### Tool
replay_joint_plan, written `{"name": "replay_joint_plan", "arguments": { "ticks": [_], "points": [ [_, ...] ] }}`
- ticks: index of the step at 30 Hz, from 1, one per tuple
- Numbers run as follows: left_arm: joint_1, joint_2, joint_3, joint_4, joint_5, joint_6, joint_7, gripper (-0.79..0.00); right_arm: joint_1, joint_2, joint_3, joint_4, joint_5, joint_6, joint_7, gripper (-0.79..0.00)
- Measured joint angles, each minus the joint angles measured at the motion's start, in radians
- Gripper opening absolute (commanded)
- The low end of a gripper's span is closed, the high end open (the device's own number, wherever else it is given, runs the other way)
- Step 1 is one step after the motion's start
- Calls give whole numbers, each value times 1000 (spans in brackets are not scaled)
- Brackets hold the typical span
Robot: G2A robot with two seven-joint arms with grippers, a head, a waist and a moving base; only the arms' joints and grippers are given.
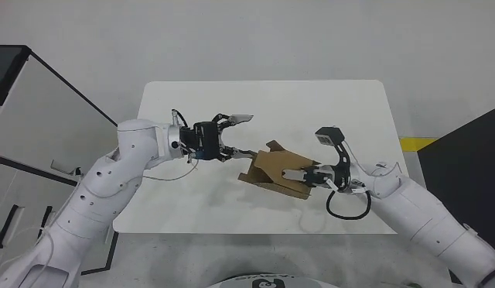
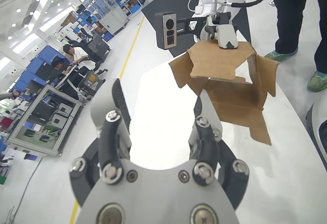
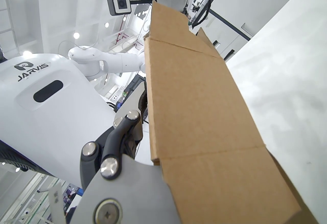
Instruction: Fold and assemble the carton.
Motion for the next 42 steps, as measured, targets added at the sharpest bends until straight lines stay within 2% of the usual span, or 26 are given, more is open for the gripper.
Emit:
{"name": "replay_joint_plan", "arguments": {
  "ticks": [9, 12, 37, 39, 42],
  "points": [
    [36, 20, -80, -18, -10, -27, 59, 0, 39, 11, -25, -4, 19, -6, -6, -785],
    [31, 22, -73, -20, -1, -64, 73, 0, 70, 8, -51, 3, 31, -8, -8, -785],
    [31, 22, -73, -20, -1, -61, 72, 0, 81, 7, -58, 10, 33, -5, -6, -785],
    [31, 22, -73, -20, -1, -61, 72, 0, 88, 6, -52, 1, 19, 12, -9, -785],
    [31, 22, -73, -20, -1, -61, 72, 0, 126, 2, -45, 11, 3, 66, 61, -785]
  ]
}}
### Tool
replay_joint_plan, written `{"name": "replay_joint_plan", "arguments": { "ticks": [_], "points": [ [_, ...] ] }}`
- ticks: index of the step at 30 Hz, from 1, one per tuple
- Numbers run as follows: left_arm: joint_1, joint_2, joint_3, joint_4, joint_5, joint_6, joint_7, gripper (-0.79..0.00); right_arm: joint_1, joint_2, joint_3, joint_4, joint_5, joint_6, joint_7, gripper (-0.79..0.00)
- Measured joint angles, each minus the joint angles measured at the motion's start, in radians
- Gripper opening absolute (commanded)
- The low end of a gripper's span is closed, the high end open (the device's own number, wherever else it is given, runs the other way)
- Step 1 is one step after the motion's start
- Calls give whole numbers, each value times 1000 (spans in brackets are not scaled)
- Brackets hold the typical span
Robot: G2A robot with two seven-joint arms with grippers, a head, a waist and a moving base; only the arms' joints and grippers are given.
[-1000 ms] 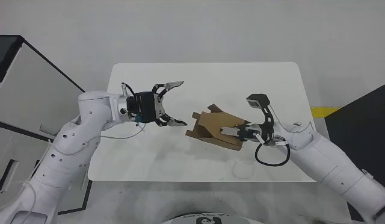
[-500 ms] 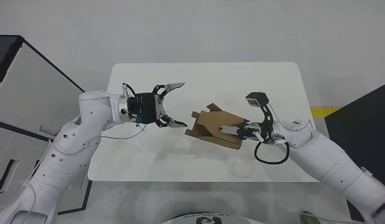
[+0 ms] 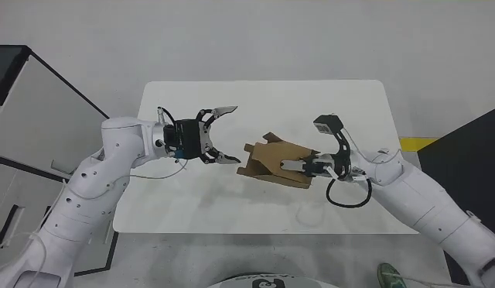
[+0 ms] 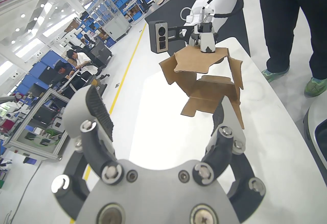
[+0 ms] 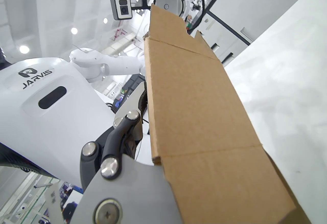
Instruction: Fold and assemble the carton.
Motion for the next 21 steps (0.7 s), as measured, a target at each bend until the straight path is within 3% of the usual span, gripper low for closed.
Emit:
{"name": "replay_joint_plan", "arguments": {
  "ticks": [9, 21],
  "points": [
    [0, 0, 0, 0, 0, 0, 0, 0, 153, -41, -17, 108, 215, 224, 230, -785],
    [0, 0, 0, 0, 0, 0, 0, 0, 263, -155, 61, 293, 367, 533, 539, -785]
  ]
}}
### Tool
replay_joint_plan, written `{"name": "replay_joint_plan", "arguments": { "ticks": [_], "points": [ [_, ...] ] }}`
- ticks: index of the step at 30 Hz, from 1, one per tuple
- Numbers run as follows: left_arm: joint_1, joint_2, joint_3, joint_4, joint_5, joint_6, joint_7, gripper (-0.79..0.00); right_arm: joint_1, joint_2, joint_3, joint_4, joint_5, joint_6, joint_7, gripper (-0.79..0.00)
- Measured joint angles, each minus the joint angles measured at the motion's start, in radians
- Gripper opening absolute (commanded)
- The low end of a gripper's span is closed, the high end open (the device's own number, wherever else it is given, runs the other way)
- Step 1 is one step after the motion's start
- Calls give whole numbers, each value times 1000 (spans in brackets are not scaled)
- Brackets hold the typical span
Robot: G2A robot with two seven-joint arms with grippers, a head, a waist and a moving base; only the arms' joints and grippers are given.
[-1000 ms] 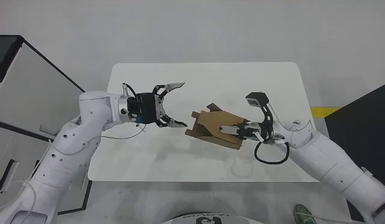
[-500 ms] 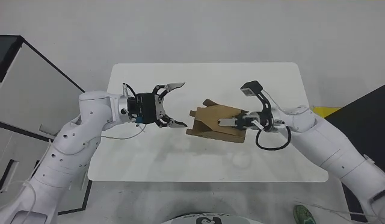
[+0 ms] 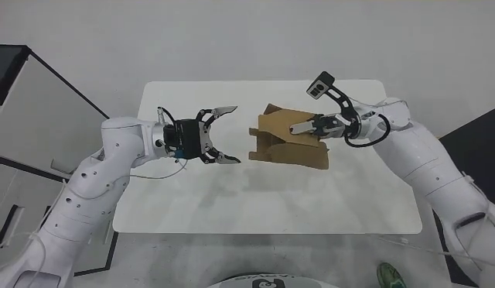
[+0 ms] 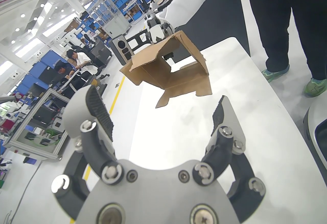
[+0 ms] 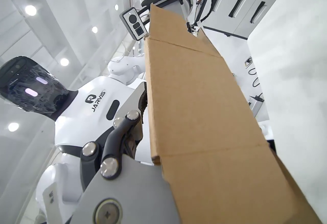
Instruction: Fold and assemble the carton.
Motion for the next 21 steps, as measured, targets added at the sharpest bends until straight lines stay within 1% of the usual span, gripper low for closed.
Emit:
{"name": "replay_joint_plan", "arguments": {
  "ticks": [10, 13, 17, 21],
  "points": [
    [1, 0, 0, -1, -2, 2, -1, 0, -1, 1, 0, -1, 0, -4, -4, -785],
    [-1, 0, -2, -12, -11, 2, -5, 0, -10, 0, 2, -29, -18, -9, -16, -785],
    [3, 7, -33, 7, -52, -32, 15, 0, -36, -1, 28, -60, -59, -19, -19, -785],
    [37, 18, -79, 3, -79, -64, 12, 0, -70, -2, 63, -83, -53, -26, -27, -785]
  ]
}}
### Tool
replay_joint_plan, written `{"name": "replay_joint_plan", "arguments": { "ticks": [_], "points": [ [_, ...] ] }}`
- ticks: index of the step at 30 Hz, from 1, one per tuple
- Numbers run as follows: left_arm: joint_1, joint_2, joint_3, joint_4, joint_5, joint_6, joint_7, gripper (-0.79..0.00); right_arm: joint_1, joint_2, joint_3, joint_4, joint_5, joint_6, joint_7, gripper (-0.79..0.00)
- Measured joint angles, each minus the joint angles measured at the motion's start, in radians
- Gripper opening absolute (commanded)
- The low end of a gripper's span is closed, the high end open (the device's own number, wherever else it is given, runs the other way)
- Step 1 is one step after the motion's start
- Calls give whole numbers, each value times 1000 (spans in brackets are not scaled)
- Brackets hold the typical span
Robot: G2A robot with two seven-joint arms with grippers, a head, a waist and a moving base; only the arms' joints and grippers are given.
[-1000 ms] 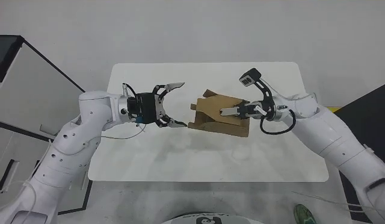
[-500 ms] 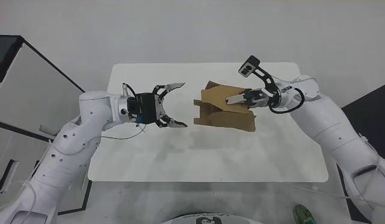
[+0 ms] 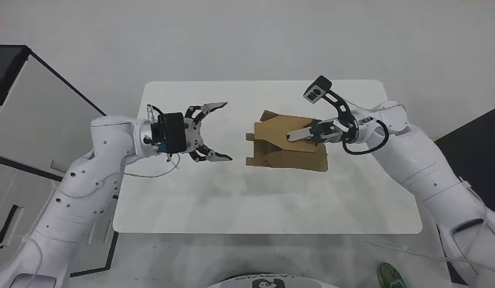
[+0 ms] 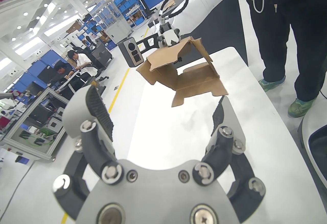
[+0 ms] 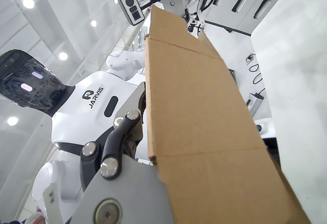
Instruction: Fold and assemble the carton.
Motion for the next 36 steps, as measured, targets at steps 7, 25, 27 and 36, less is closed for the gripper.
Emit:
{"name": "replay_joint_plan", "arguments": {
  "ticks": [7, 25, 27, 36],
  "points": [
    [45, 14, -58, -21, -11, -29, -26, 0, -17, -1, 34, -16, -33, -6, -6, -785],
    [53, 13, -55, -22, -24, -19, -38, -785, -67, -11, 74, -40, -35, 1, 1, -785],
    [63, 13, -55, -23, -43, -23, -61, -785, -68, -14, 81, -43, -37, 4, 4, -785],
    [71, 18, -57, -30, -54, -49, -140, -785, -69, -17, 93, -51, -41, 7, 5, -785]
  ]
}}
